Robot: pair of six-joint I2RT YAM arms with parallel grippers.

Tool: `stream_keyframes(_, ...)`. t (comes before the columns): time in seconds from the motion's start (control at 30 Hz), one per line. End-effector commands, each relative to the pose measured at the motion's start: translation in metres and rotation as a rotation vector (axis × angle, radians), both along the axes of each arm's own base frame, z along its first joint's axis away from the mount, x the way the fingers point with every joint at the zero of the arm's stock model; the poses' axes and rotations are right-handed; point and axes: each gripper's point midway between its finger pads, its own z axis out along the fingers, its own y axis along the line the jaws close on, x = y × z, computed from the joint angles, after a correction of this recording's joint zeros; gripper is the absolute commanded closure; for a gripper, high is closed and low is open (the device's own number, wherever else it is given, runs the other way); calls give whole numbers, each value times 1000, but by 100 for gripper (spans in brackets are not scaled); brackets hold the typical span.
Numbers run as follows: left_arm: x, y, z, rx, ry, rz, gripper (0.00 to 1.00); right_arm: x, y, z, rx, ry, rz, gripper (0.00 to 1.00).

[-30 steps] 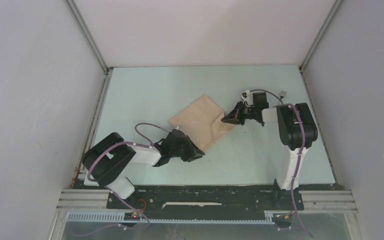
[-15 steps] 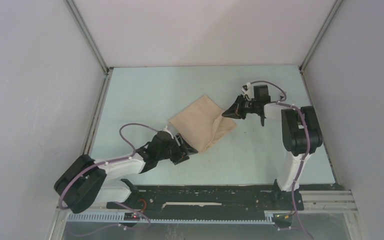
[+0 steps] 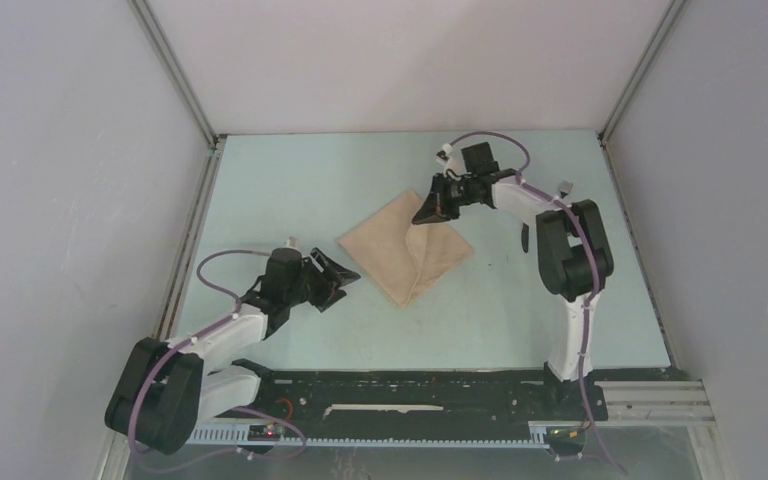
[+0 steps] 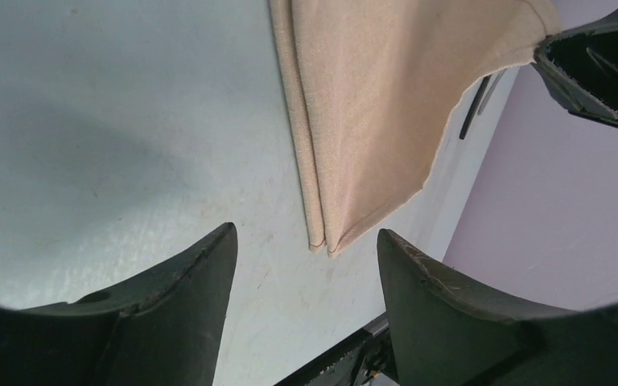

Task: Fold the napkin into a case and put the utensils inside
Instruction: Fold the top corner of the square-folded napkin at the center of the board.

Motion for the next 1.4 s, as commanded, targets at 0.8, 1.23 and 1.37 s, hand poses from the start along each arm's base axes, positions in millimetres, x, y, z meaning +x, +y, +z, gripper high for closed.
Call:
stream_keyframes(0.8,44,47,14,-38,-48,137,53,-8,133,-38,-17,80,263,93)
stream_keyframes(1.23,32,57,4,-10,-34,147,48,-8,162,-40,7,84,282,92)
stream_keyframes(1.37,31,58,5,-6,-40,145,45,-9,167,-41,10,86,285,91)
